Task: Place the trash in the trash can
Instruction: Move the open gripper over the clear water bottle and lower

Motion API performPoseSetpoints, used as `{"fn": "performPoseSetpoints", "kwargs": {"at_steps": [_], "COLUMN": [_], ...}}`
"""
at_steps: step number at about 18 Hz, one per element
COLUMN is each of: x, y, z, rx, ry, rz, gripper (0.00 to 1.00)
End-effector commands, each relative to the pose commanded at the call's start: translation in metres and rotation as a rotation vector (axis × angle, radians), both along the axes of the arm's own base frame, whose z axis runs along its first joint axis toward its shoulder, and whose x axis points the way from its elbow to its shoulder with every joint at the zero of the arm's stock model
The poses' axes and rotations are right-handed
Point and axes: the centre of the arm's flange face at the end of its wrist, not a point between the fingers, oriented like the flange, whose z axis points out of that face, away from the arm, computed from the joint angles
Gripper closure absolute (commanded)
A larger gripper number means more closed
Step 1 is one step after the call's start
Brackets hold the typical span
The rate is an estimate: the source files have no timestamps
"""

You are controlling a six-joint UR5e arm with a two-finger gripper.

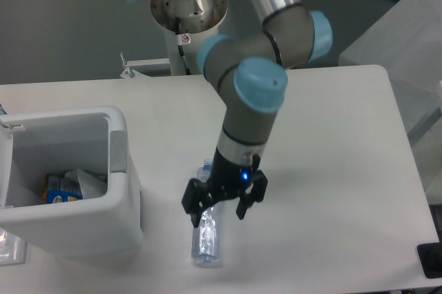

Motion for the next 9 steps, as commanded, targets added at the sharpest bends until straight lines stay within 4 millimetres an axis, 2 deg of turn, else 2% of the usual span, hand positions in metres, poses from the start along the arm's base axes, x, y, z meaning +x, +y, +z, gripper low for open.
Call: {"fn": "performPoseSetpoints", "kwargs": {"at_steps": [4, 9], "x": [-0.006, 0.008], "y": [0.006, 0.013], "z": [-0.045, -0.059], "rx": [-0.079, -0.099], "ry": [0.008, 0.031], "rz": [-0.029, -0.137], "gripper": [0.0, 0.01]}}
